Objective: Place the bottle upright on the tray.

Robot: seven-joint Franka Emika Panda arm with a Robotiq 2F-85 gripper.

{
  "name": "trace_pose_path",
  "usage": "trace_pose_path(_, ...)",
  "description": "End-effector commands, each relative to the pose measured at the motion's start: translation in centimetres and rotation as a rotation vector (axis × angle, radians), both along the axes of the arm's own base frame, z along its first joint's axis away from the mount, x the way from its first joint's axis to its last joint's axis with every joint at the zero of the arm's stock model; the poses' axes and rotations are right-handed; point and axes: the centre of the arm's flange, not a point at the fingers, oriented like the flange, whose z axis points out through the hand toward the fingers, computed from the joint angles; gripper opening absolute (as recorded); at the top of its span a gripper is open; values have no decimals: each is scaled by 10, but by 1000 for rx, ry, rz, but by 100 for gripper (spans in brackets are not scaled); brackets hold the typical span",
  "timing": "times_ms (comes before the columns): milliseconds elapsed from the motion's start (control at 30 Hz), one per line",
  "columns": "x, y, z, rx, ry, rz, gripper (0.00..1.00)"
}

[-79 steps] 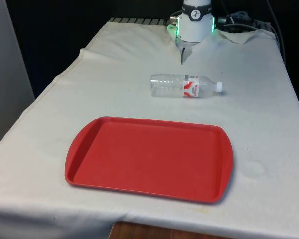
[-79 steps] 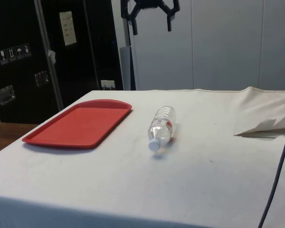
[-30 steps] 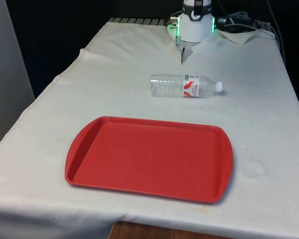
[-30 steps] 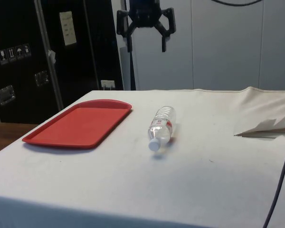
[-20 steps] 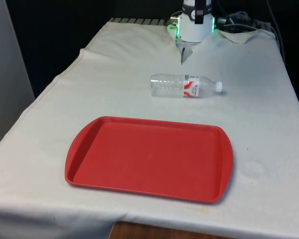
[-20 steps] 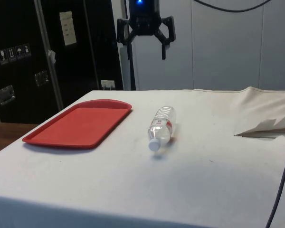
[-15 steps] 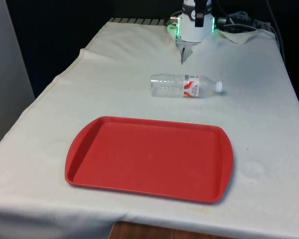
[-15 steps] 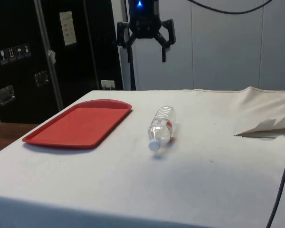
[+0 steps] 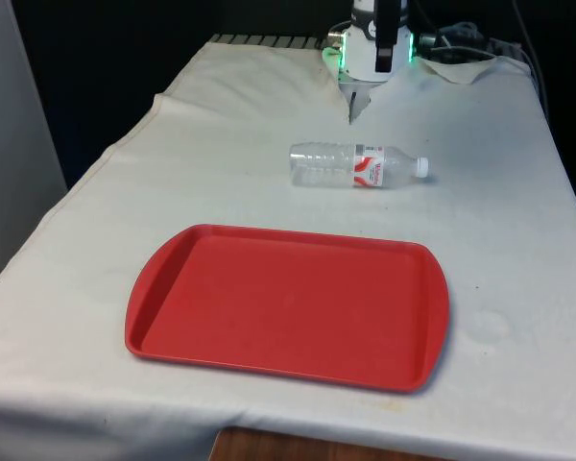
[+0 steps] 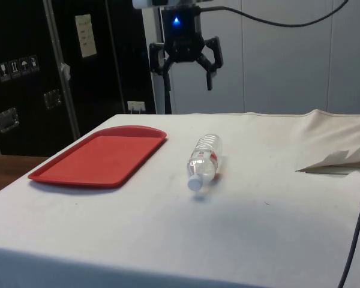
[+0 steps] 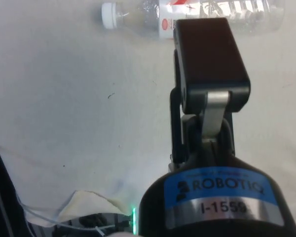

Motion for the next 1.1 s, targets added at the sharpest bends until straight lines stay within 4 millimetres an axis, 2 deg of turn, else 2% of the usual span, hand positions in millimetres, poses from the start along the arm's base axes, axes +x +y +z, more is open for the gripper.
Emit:
trace_pose_path(0, 0, 0, -2, -1, 3, 1, 100)
trace_pose_path(100, 1, 2, -10, -6, 2, 4, 100)
trace_pose_path(567, 1, 6, -26, -8, 39, 13, 100)
trace_pose_path(1067, 2, 15, -56, -7, -4, 23, 100)
